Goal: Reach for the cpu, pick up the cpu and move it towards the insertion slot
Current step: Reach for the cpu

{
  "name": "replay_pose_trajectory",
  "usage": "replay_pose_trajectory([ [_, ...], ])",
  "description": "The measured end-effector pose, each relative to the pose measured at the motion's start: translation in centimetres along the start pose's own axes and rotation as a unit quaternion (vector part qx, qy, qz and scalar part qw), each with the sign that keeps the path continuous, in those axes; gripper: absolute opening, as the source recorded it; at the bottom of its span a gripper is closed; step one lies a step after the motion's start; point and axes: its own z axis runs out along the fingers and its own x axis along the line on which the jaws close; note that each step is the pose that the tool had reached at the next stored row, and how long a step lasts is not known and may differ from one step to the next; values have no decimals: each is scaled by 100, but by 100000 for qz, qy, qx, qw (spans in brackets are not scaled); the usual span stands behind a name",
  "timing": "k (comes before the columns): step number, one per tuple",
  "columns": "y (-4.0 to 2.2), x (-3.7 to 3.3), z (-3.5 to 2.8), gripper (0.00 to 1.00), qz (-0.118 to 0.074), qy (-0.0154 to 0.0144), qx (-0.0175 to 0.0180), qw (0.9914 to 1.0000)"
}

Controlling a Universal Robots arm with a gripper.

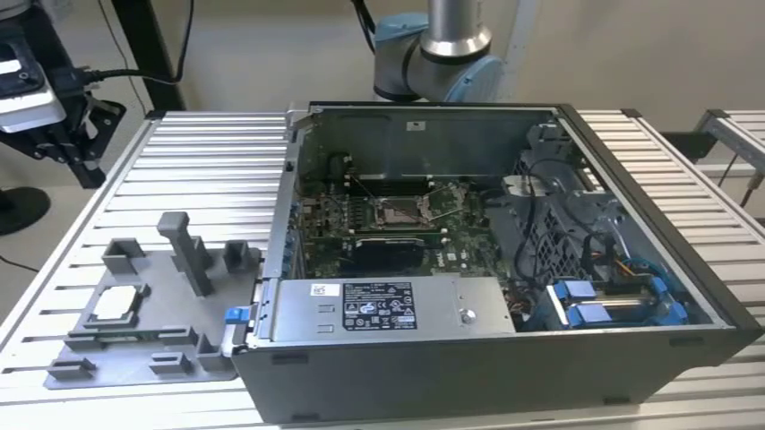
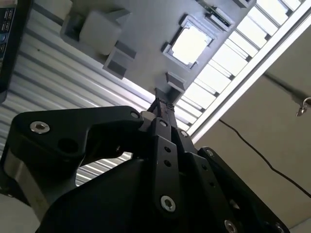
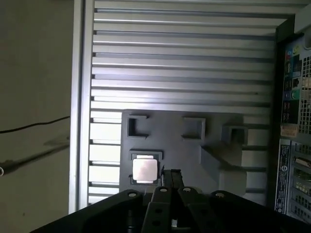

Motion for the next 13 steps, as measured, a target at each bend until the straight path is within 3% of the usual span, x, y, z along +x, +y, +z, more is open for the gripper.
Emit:
replay_pose_trajectory([
  [6,-97,36,-4,0,2,2,-14,100000],
  [13,-199,133,-7,0,5,0,-29,100000],
])
